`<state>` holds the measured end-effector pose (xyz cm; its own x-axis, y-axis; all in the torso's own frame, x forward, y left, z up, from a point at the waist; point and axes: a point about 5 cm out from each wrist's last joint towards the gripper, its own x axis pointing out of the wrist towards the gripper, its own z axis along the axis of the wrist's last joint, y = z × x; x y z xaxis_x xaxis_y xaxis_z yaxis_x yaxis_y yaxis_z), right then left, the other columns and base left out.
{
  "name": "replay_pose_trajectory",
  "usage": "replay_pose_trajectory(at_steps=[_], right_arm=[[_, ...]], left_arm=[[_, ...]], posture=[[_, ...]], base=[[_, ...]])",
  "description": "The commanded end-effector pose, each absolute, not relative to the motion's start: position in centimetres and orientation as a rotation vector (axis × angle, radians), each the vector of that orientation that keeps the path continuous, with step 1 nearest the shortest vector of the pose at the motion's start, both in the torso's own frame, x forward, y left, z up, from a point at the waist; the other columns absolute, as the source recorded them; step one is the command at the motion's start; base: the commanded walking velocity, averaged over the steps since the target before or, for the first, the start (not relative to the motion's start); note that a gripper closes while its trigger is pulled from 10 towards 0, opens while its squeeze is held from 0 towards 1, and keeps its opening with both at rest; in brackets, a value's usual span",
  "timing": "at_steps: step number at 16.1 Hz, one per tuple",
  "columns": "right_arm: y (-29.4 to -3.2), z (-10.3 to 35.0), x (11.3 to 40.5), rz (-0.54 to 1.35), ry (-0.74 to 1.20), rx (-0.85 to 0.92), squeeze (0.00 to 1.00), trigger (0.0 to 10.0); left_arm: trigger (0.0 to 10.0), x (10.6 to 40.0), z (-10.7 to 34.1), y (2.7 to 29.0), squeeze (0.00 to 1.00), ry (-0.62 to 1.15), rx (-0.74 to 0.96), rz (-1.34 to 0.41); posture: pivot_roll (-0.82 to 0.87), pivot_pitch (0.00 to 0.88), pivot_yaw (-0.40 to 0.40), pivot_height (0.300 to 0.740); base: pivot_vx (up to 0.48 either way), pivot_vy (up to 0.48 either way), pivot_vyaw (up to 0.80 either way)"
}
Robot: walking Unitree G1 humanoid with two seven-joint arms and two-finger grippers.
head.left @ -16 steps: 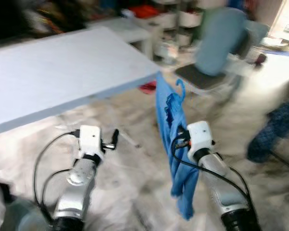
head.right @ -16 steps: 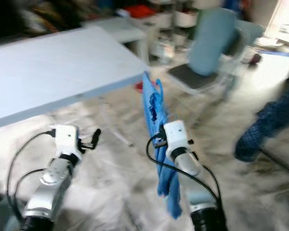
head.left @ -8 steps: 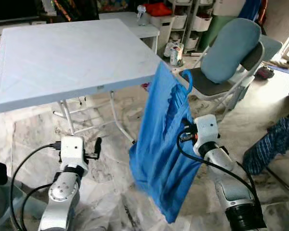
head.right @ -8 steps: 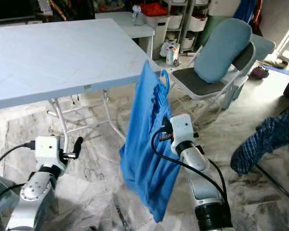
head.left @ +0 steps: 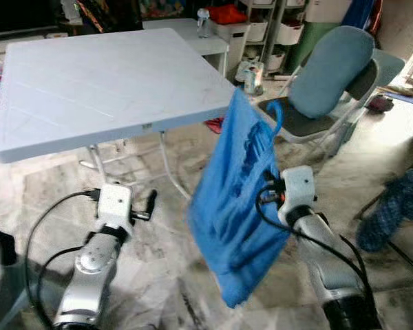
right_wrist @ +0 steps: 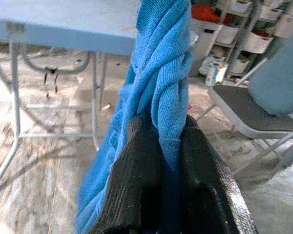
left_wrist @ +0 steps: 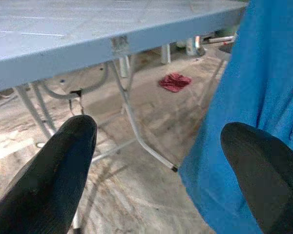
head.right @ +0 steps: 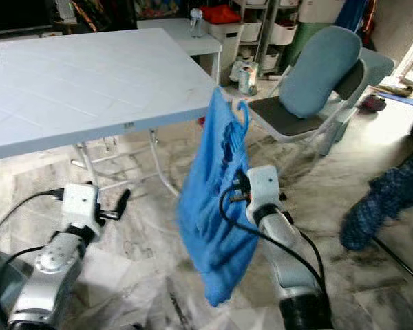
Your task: Hang hanger
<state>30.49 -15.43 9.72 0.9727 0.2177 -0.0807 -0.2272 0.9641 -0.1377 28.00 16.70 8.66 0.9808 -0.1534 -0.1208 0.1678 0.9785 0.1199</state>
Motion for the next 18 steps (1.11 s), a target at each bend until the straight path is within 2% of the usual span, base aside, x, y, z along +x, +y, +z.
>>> replay_pose_trajectory(at_steps=[1, 5, 7, 8, 12, 14, 16, 18], right_arm=[[-14.8, 11.1, 30.4, 0.306, -0.001, -0.153, 0.00, 10.0], [-15.4, 12.1, 29.8, 0.497, 0.044, -0.174, 0.00, 10.0], [-15.8, 12.2, 30.0, 0.491, 0.042, -0.189, 0.00, 10.0], [-15.8, 12.3, 30.0, 0.487, 0.044, -0.131, 0.00, 10.0], [-14.2, 13.1, 29.2, 0.606, 0.047, -0.107, 0.00, 10.0], [-13.5, 13.9, 28.6, 0.689, 0.055, 0.015, 0.00, 10.0], [-12.2, 15.3, 27.5, 0.846, 0.060, 0.056, 0.00, 10.0], [-12.3, 15.5, 27.5, 0.843, 0.059, 0.060, 0.00, 10.0]], left_arm=[[10.0, 28.3, 8.4, 16.1, 0.00, 0.116, 0.142, -0.188], [10.0, 29.6, 8.6, 14.1, 0.00, 0.093, 0.160, -0.255], [10.0, 29.9, 8.9, 13.3, 0.00, 0.072, 0.175, -0.282], [10.0, 30.1, 9.0, 13.1, 0.00, 0.064, 0.188, -0.279], [10.0, 30.5, 8.9, 13.0, 0.00, 0.058, 0.176, -0.271], [10.0, 30.5, 8.8, 12.9, 0.00, 0.057, 0.184, -0.283], [10.0, 31.0, 9.2, 12.2, 0.00, 0.028, 0.216, -0.313], [10.0, 31.1, 9.3, 12.0, 0.00, 0.024, 0.220, -0.313]], posture=[[-0.06, 0.000, -0.036, 0.740], [-0.10, 0.000, -0.024, 0.740], [-0.11, 0.000, -0.024, 0.740], [-0.10, 0.000, -0.025, 0.740], [-0.11, 0.000, -0.022, 0.740], [-0.11, 0.000, -0.023, 0.740], [-0.11, 0.000, -0.017, 0.740], [-0.12, 0.000, -0.014, 0.740]], base=[[0.000, 0.000, 0.80], [0.000, 0.000, 0.80], [0.000, 0.000, 0.78], [0.000, 0.000, 0.00], [0.000, 0.000, 0.00], [0.000, 0.000, 0.00], [0.000, 0.000, 0.00], [0.000, 0.000, 0.00]])
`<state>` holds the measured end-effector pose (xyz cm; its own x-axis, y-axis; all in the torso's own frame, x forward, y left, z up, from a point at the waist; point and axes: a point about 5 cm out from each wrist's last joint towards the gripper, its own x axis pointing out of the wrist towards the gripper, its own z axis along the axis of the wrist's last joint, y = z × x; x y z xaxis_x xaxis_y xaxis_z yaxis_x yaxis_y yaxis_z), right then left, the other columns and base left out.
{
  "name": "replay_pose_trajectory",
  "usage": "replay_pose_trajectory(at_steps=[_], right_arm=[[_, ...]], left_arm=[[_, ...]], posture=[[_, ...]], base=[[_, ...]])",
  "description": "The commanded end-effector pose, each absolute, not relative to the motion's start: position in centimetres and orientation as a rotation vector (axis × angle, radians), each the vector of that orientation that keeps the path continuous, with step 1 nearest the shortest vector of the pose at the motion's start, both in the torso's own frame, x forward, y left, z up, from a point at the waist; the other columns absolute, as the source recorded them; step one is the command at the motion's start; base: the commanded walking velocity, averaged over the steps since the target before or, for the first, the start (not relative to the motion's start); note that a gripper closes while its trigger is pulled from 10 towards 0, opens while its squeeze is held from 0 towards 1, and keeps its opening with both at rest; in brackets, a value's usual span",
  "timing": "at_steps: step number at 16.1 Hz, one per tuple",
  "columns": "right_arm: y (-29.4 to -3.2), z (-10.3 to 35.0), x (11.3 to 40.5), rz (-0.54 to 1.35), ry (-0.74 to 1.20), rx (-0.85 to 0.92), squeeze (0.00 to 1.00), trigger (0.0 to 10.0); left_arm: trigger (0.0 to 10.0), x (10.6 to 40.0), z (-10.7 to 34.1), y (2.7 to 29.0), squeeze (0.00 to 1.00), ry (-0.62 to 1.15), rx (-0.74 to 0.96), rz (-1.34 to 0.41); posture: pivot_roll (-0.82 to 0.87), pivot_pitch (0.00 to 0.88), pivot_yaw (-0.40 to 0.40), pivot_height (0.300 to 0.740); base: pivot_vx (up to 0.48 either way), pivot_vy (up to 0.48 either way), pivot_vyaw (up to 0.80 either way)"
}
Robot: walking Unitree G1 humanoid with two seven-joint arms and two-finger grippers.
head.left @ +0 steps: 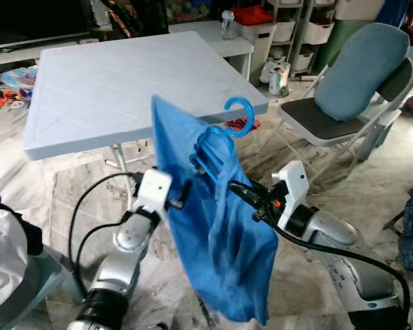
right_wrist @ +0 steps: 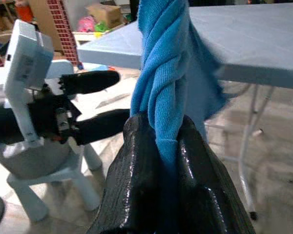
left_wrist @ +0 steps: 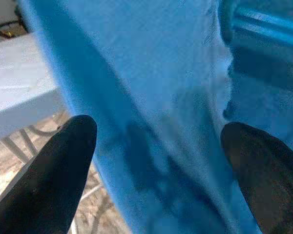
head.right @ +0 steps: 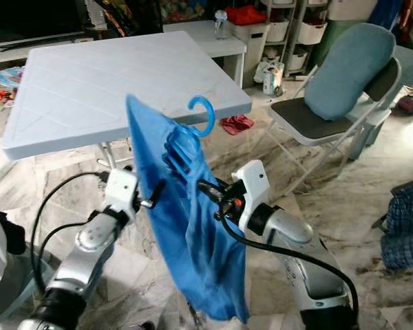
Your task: Hang hanger
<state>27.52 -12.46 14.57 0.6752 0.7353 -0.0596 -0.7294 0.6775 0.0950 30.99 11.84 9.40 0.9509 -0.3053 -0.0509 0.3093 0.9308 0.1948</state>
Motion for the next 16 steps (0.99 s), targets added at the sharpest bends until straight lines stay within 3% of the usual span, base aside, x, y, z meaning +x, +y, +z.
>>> replay_pose_trajectory(at_steps=[1, 8, 12, 16], right_arm=[[-12.4, 15.4, 27.5, 0.830, 0.066, 0.054, 0.00, 10.0], [-12.7, 14.2, 28.2, 0.680, 0.077, -0.003, 0.00, 10.0], [-12.2, 14.1, 28.2, 0.691, 0.078, 0.008, 0.00, 10.0], [-10.9, 15.7, 27.2, 0.844, 0.064, 0.069, 0.00, 10.0]], left_arm=[[10.0, 31.1, 9.3, 12.0, 0.00, 0.023, 0.220, -0.313], [10.0, 30.8, 9.0, 12.3, 0.00, 0.024, 0.187, -0.278], [10.0, 31.0, 9.0, 12.6, 0.00, 0.023, 0.208, -0.259], [10.0, 31.5, 8.8, 12.8, 0.00, 0.035, 0.279, -0.254]], posture=[[-0.12, 0.000, -0.014, 0.740], [-0.11, 0.000, -0.018, 0.740], [-0.10, 0.000, -0.025, 0.740], [-0.10, 0.000, -0.024, 0.740]], base=[[0.000, 0.000, 0.00], [0.000, 0.000, 0.00], [0.000, 0.000, 0.40], [0.000, 0.000, 0.00]])
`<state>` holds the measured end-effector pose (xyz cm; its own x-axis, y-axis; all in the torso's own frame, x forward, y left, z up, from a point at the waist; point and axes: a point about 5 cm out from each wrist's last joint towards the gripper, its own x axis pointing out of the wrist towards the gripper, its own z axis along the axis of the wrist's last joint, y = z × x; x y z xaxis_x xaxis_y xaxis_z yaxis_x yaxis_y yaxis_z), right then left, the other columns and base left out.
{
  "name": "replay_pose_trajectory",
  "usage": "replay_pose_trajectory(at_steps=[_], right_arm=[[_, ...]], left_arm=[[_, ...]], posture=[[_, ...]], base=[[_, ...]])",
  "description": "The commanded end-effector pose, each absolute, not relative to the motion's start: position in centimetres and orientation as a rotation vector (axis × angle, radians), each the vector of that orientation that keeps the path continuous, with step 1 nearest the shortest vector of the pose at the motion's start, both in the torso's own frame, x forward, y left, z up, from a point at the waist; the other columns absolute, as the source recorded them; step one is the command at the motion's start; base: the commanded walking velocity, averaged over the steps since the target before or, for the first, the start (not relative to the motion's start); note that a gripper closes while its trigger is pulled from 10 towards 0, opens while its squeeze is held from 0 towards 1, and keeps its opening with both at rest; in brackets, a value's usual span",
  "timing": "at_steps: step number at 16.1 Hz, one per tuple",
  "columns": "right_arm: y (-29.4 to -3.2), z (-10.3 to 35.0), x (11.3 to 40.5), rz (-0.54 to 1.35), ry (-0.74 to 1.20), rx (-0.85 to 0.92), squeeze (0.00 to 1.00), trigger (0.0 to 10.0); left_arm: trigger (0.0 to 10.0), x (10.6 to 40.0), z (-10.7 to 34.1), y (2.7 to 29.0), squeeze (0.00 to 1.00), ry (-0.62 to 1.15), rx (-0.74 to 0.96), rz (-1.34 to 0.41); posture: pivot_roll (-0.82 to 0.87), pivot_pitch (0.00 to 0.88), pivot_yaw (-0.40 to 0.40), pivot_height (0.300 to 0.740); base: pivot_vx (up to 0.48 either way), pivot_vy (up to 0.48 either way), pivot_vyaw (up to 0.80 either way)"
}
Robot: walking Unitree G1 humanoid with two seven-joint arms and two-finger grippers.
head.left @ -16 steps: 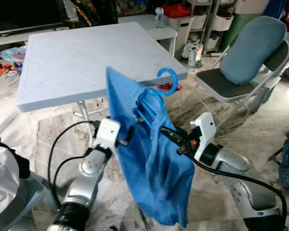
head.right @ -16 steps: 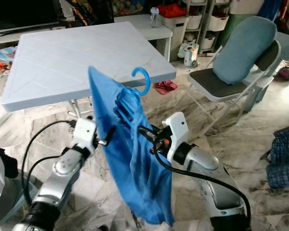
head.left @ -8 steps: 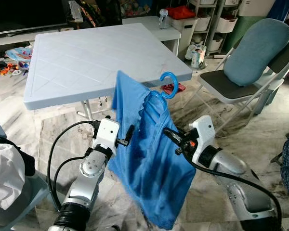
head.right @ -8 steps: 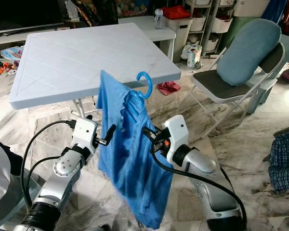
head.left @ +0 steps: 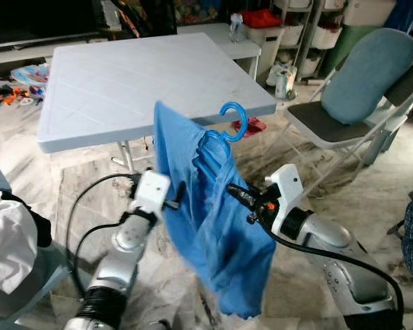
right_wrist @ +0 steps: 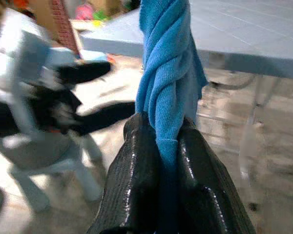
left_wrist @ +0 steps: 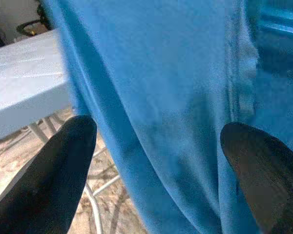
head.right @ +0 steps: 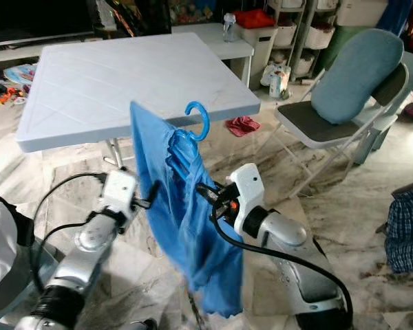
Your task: Hang hanger
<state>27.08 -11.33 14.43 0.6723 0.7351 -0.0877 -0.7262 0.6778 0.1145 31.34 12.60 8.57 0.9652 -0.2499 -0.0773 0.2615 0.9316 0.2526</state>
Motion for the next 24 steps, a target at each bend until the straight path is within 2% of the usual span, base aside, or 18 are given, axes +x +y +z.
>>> replay_pose_trajectory(at_steps=[1, 4, 8, 10, 13, 15, 19, 21, 24], right_arm=[[-10.6, 17.0, 26.7, 0.925, 0.050, 0.087, 0.00, 10.0], [-9.9, 18.4, 25.3, 1.085, 0.062, 0.107, 0.00, 10.0], [-10.1, 17.7, 24.2, 1.164, 0.104, 0.054, 0.00, 10.0], [-11.8, 15.4, 25.6, 1.032, 0.192, -0.123, 0.00, 10.0], [-13.1, 14.6, 26.0, 1.000, 0.232, -0.217, 0.00, 10.0], [-14.6, 14.1, 26.7, 0.912, 0.274, -0.300, 0.00, 10.0], [-17.3, 12.8, 28.4, 0.780, 0.329, -0.522, 0.00, 10.0], [-17.8, 12.8, 28.2, 0.804, 0.335, -0.528, 0.00, 10.0], [-19.4, 14.2, 26.6, 1.001, 0.308, -0.516, 0.00, 10.0]], left_arm=[[10.0, 32.0, 8.9, 12.7, 0.00, 0.037, 0.285, -0.244], [10.0, 32.9, 9.5, 12.3, 0.00, 0.023, 0.284, -0.215], [10.0, 33.4, 9.6, 13.4, 0.00, 0.025, 0.289, -0.144], [10.0, 33.7, 10.1, 15.0, 0.00, 0.009, 0.301, -0.088], [10.0, 33.6, 10.4, 17.1, 0.00, 0.004, 0.326, -0.019], [10.0, 33.6, 10.5, 19.2, 0.00, 0.022, 0.316, 0.053], [10.0, 33.5, 10.8, 19.2, 0.00, 0.010, 0.326, 0.012], [10.0, 33.5, 10.8, 19.4, 0.00, 0.013, 0.323, 0.014], [10.0, 34.0, 11.1, 20.2, 0.00, 0.029, 0.315, 0.024]], posture=[[-0.11, 0.000, -0.021, 0.740], [-0.12, 0.000, -0.018, 0.740], [-0.13, 0.000, -0.019, 0.740], [-0.13, 0.000, -0.020, 0.740], [-0.12, 0.000, -0.022, 0.740], [-0.12, 0.000, -0.022, 0.740], [-0.11, 0.000, -0.022, 0.740], [-0.11, 0.000, -0.022, 0.740], [-0.11, 0.000, -0.019, 0.740]], base=[[0.000, 0.000, 0.00], [0.000, 0.000, 0.00], [0.000, 0.000, 0.00], [0.000, 0.000, 0.00], [0.000, 0.000, 0.00], [0.000, 0.000, 0.00], [0.000, 0.000, 0.00], [0.000, 0.000, 0.00], [0.000, 0.000, 0.00]])
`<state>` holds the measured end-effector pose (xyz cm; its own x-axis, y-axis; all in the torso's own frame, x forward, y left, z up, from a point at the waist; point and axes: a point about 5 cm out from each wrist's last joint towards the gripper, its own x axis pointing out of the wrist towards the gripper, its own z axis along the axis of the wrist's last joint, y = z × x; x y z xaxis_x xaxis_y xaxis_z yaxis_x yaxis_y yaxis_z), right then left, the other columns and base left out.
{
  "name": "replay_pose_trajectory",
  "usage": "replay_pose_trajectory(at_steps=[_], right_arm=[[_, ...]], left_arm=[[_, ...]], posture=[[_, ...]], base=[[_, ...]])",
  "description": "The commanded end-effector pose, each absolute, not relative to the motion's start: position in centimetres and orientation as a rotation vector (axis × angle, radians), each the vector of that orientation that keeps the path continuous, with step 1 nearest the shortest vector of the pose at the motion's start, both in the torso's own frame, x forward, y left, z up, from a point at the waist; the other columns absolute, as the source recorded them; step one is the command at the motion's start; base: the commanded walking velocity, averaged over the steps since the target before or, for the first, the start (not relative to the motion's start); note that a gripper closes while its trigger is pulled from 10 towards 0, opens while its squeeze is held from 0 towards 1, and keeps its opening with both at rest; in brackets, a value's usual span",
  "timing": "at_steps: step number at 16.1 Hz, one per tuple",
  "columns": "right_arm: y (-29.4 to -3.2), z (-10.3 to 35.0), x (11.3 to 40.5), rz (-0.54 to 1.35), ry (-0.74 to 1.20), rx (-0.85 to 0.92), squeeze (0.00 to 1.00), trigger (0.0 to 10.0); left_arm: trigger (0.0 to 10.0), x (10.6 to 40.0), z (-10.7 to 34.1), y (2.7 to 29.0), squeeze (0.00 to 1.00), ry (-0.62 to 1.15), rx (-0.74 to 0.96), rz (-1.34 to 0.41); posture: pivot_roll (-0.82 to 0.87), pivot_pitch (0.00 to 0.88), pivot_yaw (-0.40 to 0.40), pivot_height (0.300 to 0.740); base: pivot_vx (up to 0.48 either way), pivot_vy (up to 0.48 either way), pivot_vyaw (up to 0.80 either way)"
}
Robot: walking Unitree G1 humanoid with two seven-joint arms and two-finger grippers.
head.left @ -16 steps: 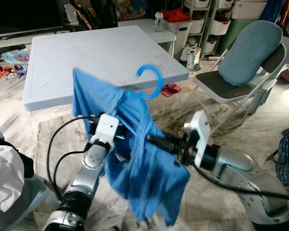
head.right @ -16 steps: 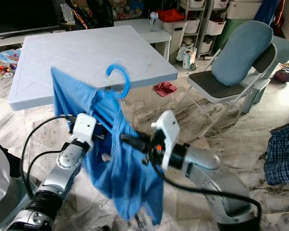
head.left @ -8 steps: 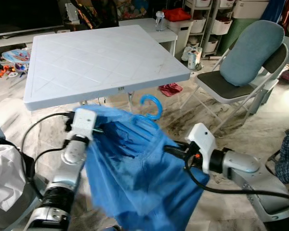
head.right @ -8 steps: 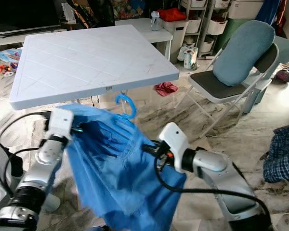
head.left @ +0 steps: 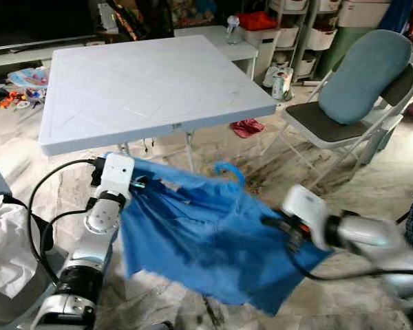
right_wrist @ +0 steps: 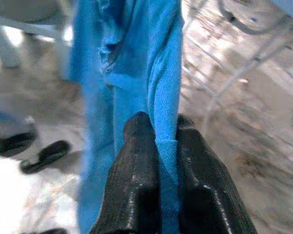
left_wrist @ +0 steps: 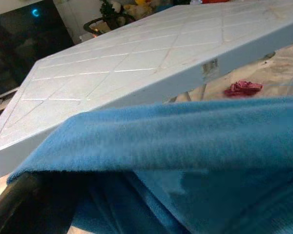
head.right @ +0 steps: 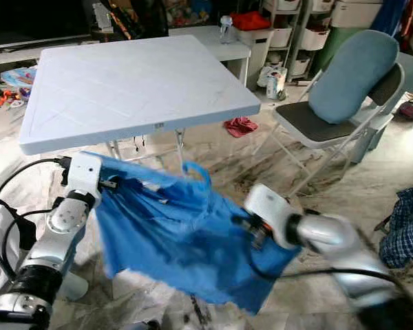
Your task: Hang hanger
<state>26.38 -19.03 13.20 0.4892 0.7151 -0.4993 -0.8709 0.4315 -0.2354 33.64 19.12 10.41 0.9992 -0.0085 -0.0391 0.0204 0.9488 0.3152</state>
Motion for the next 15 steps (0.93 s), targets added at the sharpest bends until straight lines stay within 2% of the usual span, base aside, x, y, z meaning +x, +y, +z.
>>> replay_pose_trajectory(at_steps=[1, 3, 7, 11, 15], right_arm=[[-20.1, 14.9, 26.2, 1.061, 0.311, -0.494, 0.00, 10.0], [-22.3, 16.4, 25.4, 1.126, 0.344, -0.459, 0.00, 10.0], [-23.9, 17.4, 23.5, 1.233, 0.358, -0.442, 0.00, 10.0], [-24.1, 19.7, 21.7, 1.373, 0.306, -0.343, 0.00, 10.0], [-24.3, 22.3, 22.9, 1.298, 0.168, -0.253, 0.00, 10.0]], left_arm=[[10.0, 34.1, 11.1, 20.2, 0.00, 0.039, 0.320, 0.014], [10.0, 34.2, 10.8, 20.2, 0.00, 0.066, 0.319, -0.019], [10.0, 34.1, 10.2, 19.9, 0.00, 0.099, 0.264, -0.073], [10.0, 34.0, 9.2, 19.5, 0.00, 0.153, 0.250, -0.167], [10.0, 33.4, 8.2, 18.5, 0.00, 0.185, 0.192, -0.220]], posture=[[-0.12, 0.000, -0.016, 0.740], [-0.12, 0.000, -0.011, 0.740], [-0.14, 0.000, -0.003, 0.740], [-0.14, 0.000, 0.004, 0.740], [-0.15, 0.000, 0.004, 0.740]], base=[[0.000, 0.000, 0.00], [0.000, 0.000, 0.00], [0.000, 0.000, 0.00], [0.000, 0.000, 0.00], [0.000, 0.000, 0.00]])
